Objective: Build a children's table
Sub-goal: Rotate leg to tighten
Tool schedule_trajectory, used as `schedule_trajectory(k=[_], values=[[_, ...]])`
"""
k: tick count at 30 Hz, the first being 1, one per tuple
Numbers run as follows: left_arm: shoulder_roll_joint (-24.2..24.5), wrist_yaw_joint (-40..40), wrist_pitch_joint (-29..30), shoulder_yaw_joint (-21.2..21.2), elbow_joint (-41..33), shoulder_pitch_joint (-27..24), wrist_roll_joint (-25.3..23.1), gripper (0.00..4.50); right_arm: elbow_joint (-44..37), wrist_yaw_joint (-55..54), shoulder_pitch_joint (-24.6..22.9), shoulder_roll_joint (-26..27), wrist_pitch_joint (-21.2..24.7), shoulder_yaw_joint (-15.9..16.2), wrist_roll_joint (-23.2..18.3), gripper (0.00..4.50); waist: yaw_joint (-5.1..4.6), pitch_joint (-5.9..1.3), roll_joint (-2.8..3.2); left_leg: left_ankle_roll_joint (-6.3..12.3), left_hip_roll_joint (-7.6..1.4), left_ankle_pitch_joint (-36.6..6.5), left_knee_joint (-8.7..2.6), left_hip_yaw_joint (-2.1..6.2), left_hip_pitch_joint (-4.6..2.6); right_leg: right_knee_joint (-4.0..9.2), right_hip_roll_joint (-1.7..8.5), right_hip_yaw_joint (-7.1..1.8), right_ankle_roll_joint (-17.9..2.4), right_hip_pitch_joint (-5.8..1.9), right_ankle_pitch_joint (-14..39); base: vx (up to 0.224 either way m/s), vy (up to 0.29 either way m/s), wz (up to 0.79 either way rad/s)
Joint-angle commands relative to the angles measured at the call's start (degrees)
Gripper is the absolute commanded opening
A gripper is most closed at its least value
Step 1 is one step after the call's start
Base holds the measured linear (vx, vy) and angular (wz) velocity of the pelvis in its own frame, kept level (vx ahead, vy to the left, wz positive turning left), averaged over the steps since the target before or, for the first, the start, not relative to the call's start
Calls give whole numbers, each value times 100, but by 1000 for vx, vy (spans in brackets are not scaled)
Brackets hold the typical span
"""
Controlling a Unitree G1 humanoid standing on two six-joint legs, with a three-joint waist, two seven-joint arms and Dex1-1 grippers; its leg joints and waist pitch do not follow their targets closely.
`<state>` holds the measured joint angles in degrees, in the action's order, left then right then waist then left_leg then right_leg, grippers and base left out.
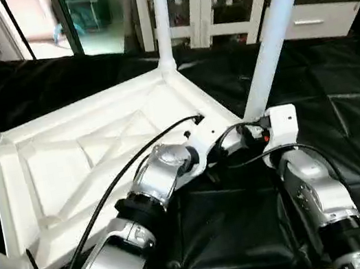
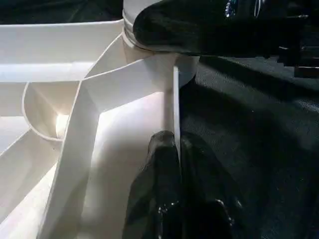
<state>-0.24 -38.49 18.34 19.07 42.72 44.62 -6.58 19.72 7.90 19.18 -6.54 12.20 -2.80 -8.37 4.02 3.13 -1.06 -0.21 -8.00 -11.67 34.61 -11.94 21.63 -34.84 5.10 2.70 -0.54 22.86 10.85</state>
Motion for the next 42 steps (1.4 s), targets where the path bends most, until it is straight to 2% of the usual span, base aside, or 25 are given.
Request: schedule_trajectory(k=[1, 2, 3, 7, 10, 11, 13, 14, 16, 17, 19, 23, 24, 25, 26, 27, 29, 31, 34, 42], values=[[57, -115, -392, 79, -129, 26, -37, 0, -5, 535, -192, -51, -113, 410, 114, 265, 25, -393, -76, 549, -515, -471, -402, 252, -109, 365, 489, -264, -1442, -266, 155, 0, 0, 0], [102, -177, -449, 91, -141, -4, -27, 0, -44, 595, -208, -67, -159, 394, 82, 265, 29, -385, -79, 569, -522, -532, -406, 254, -105, 376, 492, -263, -1428, -263, 268, 0, 0, 0], [242, -275, -536, 91, -167, -96, -27, 0, -204, 751, -268, -99, -210, 308, -56, 321, 24, -376, -90, 562, -527, -597, -415, 254, -106, 385, 491, -264, -1419, -264, 381, 0, 0, 0], [427, -516, -655, 97, -253, -261, -12, 0, -377, 846, -357, -208, -271, 213, -117, 345, 8, -345, -91, 483, -538, -851, -443, 261, -102, 427, 486, -267, -1331, -250, 844, 0, 0, 0], [698, -861, -830, 142, -470, -490, 47, 0, -536, 1017, -467, -401, -312, 73, -224, 367, -38, -326, -113, 357, -545, -1122, -477, 291, -84, 472, 504, -270, -1176, -254, 1374, 0, 0, 0], [788, -951, -937, 164, -530, -552, 50, 0, -595, 1083, -500, -464, -300, 31, -266, 378, -46, -314, -97, 293, -548, -1212, -486, 282, -109, 491, 488, -273, -1136, -216, 1529, 0, 0, 0], [934, -1186, -1078, 192, -662, -669, 111, 0, -686, 1296, -546, -611, -241, 1, -348, 393, -54, -311, -91, 231, -543, -1333, -493, 281, -122, 508, 483, -281, -1089, -196, 1681, 0, 0, 0], [1100, -1513, -1396, 252, -837, -802, 186, 0, -767, 1562, -591, -786, -174, 4, -416, 400, -42, -314, -83, 241, -550, -1332, -501, 305, -97, 507, 497, -280, -1058, -228, 1667, 0, 0, 0], [1188, -1726, -1506, 269, -976, -885, 262, 0, -798, 1739, -609, -886, -130, 3, -456, 421, -52, -318, -77, 258, -551, -1283, -491, 278, -112, 487, 481, -289, -1077, -194, 1512, 0, 0, 0], [1234, -1849, -1435, 252, -1092, -940, 335, 0, -811, 1856, -615, -955, -86, -4, -491, 432, -58, -328, -69, 266, -552, -1228, -497, 288, -97, 463, 485, -284, -1125, -222, 1396, 0, 0, 0], [1326, -2059, -1310, 214, -1291, -1028, 457, 0, -845, 2210, -624, -1103, 50, -2, -636, 439, -56, -328, -64, 297, -556, -1137, -486, 278, -94, 447, 490, -285, -1206, -216, 1247, 0, 0, 0], [1505, -2471, -1267, 173, -1544, -1169, 635, 0, -1058, 3342, -772, -1601, 288, 413, -799, 446, -39, -333, -51, 387, -565, -1002, -472, 263, -106, 408, 475, -280, -1332, -224, 947, 0, 0, 0], [1505, -2471, -1267, 173, -1544, -1169, 635, 0, -1058, 3342, -772, -1601, 288, 413, -799, 446, -31, -331, -58, 421, -563, -983, -464, 258, -103, 409, 480, -283, -1338, -232, 915, 0, 0, 0], [1542, -2542, -1250, 166, -1586, -1197, 663, 0, -1107, 3623, -823, -1722, 325, 541, -832, 446, -23, -325, -70, 438, -562, -1004, -461, 247, -114, 419, 483, -286, -1347, -217, 946, 0, 0, 0], [1583, -2602, -1250, 166, -1631, -1227, 683, 0, -1127, 3859, -849, -1801, 355, 619, -889, 446, -10, -326, -82, 450, -560, -1039, -457, 252, -105, 422, 493, -283, -1353, -233, 1039, 0, 0, 0], [1613, -2650, -1248, 168, -1669, -1250, 702, 0, -1137, 4029, -863, -1855, 368, 673, -924, 446, -3, -317, -73, 441, -562, -1077, -458, 257, -94, 434, 508, -289, -1344, -228, 1164, 0, 0, 0], [1666, -2736, -1193, 164, -1790, -1318, 744, 0, -1092, 4314, -853, -1890, 326, 709, -997, 446, -7, -315, -89, 391, -566, -1154, -467, 264, -106, 444, 498, -280, -1304, -212, 1346, 0, 0, 0], [1686, -2770, -1157, 162, -1845, -1345, 760, 0, -1078, 4411, -846, -1902, 329, 714, -1032, 446, -17, -312, -80, 356, -580, -1187, -478, 278, -98, 445, 507, -283, -1296, -216, 1413, 0, 0, 0], [1733, -2859, -1079, 145, -1983, -1428, 777, 0, -1022, 4662, -843, -1993, 271, 780, -1038, 446, -17, -318, -90, 364, -569, -1093, -469, 264, -105, 432, 497, -286, -1313, -210, 1283, 0, 0, 0], [1784, -2949, -963, 160, -2128, -1494, 800, 0, -675, 4599, -666, -1874, -46, 679, -927, 446, -16, -328, -77, 383, -561, -993, -458, 259, -108, 421, 489, -277, -1360, -211, 1207, 0, 0, 0]])
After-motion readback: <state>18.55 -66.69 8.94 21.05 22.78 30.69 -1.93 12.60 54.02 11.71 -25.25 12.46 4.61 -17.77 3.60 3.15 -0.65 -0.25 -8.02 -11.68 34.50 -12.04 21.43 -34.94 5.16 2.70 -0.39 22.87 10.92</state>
